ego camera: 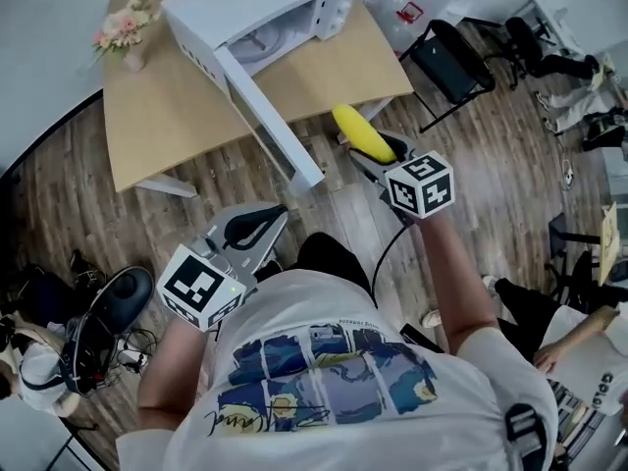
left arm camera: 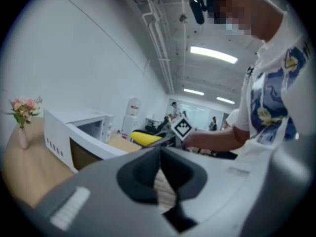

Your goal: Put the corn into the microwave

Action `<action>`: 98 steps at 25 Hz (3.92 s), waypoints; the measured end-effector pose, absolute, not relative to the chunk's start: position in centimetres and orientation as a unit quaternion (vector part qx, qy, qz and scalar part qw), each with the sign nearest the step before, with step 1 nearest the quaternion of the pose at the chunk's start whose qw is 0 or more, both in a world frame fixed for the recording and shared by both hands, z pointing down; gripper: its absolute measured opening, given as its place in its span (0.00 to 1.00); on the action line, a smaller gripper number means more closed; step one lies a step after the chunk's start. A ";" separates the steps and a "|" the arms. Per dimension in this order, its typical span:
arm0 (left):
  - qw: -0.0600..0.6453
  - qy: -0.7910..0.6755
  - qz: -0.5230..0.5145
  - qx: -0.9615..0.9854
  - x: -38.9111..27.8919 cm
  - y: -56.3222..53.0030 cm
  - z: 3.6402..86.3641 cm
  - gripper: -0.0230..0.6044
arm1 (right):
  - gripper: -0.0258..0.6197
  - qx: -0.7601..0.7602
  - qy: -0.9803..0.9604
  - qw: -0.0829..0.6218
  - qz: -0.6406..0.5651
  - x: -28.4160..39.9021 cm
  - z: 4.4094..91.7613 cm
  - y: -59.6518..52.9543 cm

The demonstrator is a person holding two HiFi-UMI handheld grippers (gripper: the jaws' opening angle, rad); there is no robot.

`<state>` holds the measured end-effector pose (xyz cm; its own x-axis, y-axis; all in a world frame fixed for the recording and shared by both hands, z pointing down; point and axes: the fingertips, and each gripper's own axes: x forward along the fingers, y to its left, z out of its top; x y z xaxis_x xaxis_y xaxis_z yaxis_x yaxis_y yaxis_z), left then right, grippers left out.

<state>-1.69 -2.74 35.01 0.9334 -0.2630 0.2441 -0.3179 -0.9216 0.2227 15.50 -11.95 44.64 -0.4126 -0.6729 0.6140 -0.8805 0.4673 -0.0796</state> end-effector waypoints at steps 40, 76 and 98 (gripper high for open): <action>0.192 -0.385 0.110 0.896 2.4 -18.6 35.3 0.06 | 0.42 0.395 -0.841 0.324 0.179 7.0 60.1 -50.6; 0.218 -0.421 0.106 0.874 -0.3 -17.9 36.5 0.06 | 0.44 0.404 -0.854 0.291 0.153 4.3 60.7 -53.3; 0.205 -0.353 0.087 0.909 -0.1 -16.2 36.1 0.06 | 0.45 0.418 -0.843 0.298 0.162 8.4 59.3 -45.8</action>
